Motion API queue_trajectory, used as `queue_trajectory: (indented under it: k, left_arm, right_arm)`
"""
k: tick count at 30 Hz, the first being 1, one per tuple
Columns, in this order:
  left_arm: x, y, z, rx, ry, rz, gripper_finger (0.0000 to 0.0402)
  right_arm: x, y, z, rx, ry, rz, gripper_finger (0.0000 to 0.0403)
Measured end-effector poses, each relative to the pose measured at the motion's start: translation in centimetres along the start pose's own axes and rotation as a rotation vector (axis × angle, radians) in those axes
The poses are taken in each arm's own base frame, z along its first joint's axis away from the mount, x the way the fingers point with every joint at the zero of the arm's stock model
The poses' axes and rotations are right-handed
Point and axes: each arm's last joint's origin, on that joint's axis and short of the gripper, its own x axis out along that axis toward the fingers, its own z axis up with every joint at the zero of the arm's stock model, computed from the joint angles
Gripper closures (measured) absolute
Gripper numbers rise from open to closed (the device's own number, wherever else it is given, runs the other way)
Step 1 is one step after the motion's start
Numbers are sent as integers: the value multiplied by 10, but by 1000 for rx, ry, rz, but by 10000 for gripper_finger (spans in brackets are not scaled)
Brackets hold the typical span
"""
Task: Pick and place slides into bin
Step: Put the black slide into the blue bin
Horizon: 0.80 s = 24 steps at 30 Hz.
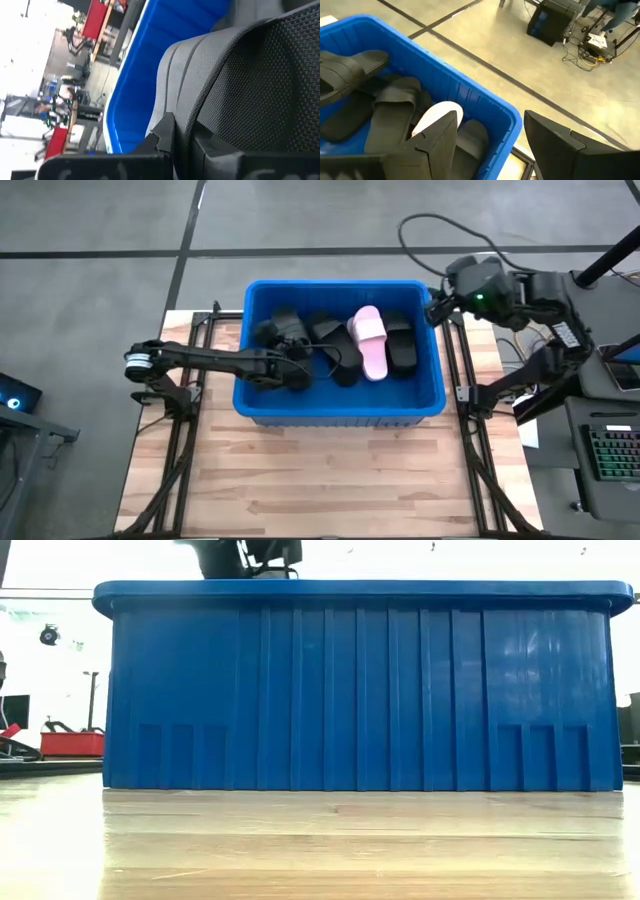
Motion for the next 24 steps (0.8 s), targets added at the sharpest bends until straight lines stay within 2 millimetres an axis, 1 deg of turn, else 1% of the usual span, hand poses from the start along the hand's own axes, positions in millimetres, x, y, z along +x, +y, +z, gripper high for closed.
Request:
queue_trajectory:
  k: [4,6,10,14,18,21,24]
  left_arm:
    - [2,-3,-10,-42,14,6,401]
    - [4,-7,-16,-24,11,2,401]
    - [9,-17,-27,-2,-9,-41,401]
    - [10,-19,-36,-57,-53,-45,401]
    - [12,-21,-42,67,-105,-51,401]
    - [13,-22,-44,67,-172,-96,401]
    - [17,-22,-50,111,-202,-89,401]
  right_arm:
    - [-6,-8,-2,-2,-15,3,182]
    - [-8,-9,-2,-17,-19,3,182]
    - [-8,-10,-3,-27,-20,4,182]
    - [-8,-10,-2,-54,-19,4,182]
    - [-8,-10,-2,-75,-20,3,182]
    - [-8,-10,-3,-77,-20,3,182]
    - [-8,-10,-3,-76,-20,3,182]
